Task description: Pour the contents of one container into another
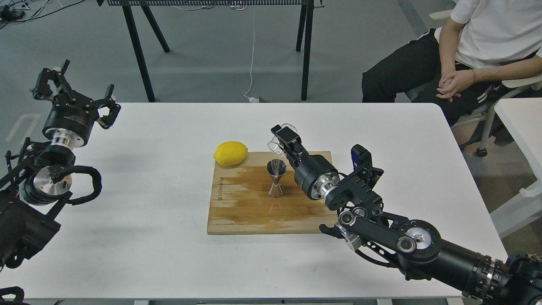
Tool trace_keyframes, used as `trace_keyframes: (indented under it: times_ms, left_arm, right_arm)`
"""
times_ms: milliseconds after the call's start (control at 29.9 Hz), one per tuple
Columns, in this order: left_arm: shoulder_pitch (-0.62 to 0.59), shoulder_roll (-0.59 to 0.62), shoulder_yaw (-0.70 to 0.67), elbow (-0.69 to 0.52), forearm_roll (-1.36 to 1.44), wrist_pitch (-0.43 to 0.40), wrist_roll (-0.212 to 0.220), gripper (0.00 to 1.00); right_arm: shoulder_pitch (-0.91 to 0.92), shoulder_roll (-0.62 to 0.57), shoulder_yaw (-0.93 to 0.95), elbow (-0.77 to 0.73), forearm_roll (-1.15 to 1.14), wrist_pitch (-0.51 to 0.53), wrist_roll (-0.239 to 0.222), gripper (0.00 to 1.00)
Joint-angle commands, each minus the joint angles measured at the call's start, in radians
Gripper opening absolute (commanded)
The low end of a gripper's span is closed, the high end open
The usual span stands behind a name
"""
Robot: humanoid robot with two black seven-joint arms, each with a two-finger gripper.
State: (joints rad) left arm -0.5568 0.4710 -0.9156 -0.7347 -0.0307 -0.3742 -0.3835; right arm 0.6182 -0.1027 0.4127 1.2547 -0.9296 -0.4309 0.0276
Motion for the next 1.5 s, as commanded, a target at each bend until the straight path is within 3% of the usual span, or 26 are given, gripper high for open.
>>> trace_keyframes:
  times_ms: [0,1169,1469]
  left_arm:
    - [0.0,0.001,0.0,0.0,0.0,0.0,0.0,1.0]
    - [0.0,0.001,-0.002,0.0,-0.002,0.001,-0.006,1.0]
    - [-0.005,0.005,-0.051,0.0,-0.012,0.001,0.003,1.0]
  right_arm:
    - [0.011,0.0,-0.025,-0.017,-0.001,0.0,0.003,0.34]
    - [0.063,-0.043,-0.094,-0.006,-0.071,-0.014,0.009,0.34]
    - [0.009,-0.152,0.04,0.124,0.251,0.0,0.003,0.35]
